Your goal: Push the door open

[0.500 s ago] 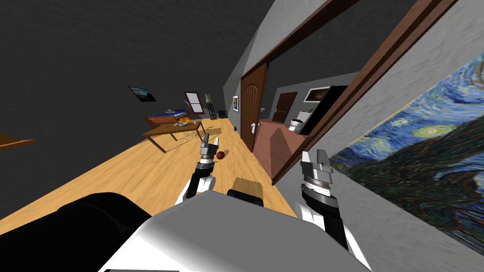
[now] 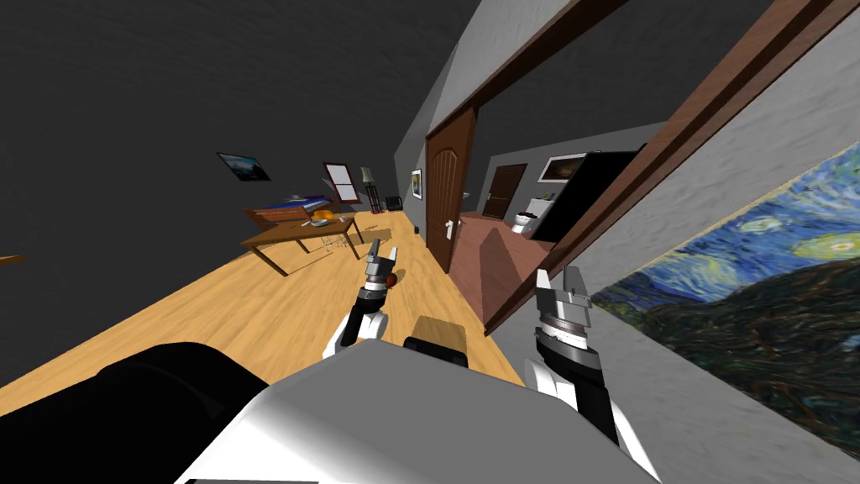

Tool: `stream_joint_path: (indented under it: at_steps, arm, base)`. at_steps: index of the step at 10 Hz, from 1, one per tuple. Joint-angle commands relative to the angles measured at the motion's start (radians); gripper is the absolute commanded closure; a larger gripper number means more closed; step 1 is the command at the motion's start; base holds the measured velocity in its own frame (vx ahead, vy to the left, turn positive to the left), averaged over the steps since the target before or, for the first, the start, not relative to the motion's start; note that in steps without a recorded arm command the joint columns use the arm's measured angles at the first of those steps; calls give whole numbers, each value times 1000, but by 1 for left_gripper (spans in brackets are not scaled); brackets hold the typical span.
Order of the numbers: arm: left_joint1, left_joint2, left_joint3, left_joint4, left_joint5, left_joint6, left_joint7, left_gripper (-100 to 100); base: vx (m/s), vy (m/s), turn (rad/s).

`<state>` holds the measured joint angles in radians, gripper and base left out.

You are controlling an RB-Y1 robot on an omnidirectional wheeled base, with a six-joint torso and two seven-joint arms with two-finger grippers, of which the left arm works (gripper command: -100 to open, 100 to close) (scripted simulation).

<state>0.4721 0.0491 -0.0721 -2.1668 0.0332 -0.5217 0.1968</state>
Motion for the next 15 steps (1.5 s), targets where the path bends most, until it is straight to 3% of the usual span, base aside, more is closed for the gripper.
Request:
stream_joint_path:
  at_steps: [1,15]
  arm:
    - [-31,12,-11,36,-4,2,15,-100]
    - [-225,88,-129,324,-48,-27,117,-100]
  base:
    - [162,37,-32]
    - [122,36,-32]
